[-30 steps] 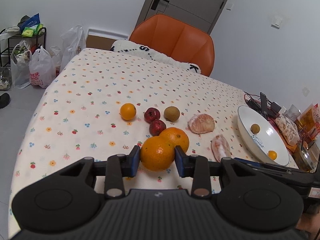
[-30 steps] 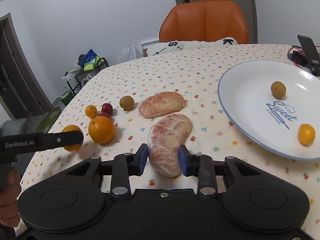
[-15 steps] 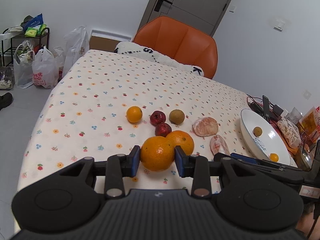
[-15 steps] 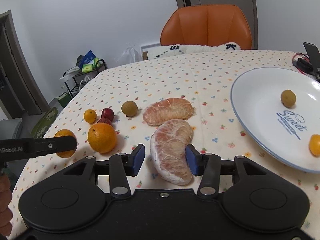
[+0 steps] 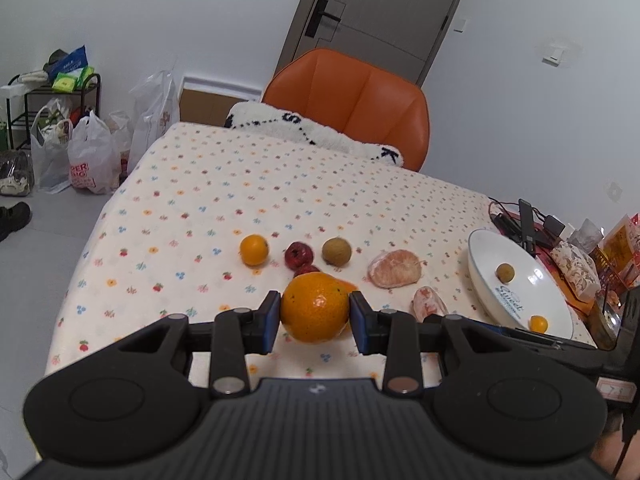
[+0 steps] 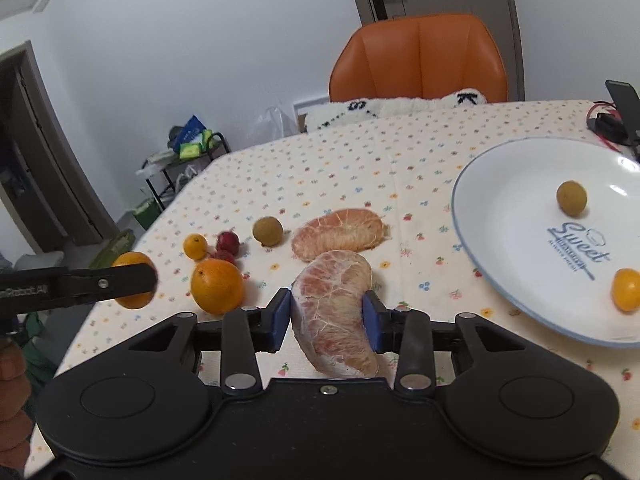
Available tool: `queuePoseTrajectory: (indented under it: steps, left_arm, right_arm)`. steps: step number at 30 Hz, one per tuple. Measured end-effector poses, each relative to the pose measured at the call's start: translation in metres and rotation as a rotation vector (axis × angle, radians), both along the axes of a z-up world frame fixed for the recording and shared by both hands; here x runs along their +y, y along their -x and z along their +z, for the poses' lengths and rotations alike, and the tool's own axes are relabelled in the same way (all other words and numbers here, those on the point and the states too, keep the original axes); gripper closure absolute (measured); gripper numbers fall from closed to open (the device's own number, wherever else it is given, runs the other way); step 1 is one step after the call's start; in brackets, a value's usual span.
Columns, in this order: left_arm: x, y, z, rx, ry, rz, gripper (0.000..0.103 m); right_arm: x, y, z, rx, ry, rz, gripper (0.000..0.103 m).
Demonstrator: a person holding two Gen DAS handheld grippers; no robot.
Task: Organize fruits
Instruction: 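Carry the pomelo segment and large orange in both tools over the plate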
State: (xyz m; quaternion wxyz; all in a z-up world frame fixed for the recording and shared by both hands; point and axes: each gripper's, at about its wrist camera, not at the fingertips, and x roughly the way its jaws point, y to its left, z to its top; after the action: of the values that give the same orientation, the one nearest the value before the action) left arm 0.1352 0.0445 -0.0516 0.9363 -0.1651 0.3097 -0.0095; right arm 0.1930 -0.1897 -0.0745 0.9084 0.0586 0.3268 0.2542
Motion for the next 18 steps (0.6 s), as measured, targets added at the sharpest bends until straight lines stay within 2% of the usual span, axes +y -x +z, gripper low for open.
queuePoseTrajectory:
  steps: [18]
  left_arm:
    - [-0.058,-0.019,0.025,-0.043,-0.035,-0.07,0.068]
  right_arm:
    - [-0.054,-0.001,0.03,-0.081,-0.055,-0.066,0.067]
